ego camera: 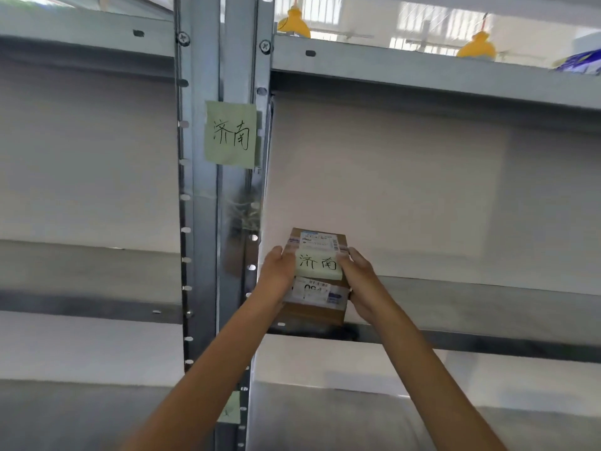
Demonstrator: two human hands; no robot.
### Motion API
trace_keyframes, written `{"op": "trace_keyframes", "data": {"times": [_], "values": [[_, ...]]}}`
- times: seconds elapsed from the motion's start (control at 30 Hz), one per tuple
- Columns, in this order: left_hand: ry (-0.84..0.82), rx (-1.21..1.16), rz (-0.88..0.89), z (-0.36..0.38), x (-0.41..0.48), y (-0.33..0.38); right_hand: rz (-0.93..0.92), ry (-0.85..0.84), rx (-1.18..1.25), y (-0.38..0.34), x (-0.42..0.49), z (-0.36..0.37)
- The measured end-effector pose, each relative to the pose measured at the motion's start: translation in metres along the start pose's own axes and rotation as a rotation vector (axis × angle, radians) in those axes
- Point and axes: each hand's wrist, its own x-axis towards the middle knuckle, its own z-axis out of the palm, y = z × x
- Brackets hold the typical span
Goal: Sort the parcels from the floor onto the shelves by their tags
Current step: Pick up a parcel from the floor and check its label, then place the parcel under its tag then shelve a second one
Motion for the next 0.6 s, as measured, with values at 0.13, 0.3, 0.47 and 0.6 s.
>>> {"op": "trace_keyframes", "data": {"times": [0.13,0.3,0.47,0.6], "values": [[0.09,0.015,0.118,0.002,0.0,-0.005,-0.016,-0.004,-0.007,0.003,0.007,0.002],[0.176,0.123,0.319,0.007,0.004,-0.015,-0.047,0.018,-0.05,0.005,0.01,0.002],[0.217,0.148,0.431,0.015,-0.007,-0.011,-0.082,0.085,-0.197,0.006,0.012,0.002],[0.224,0.149,0.556,0.018,-0.02,-0.01,-0.152,0.22,-0.317,0.002,0.003,-0.004]]}}
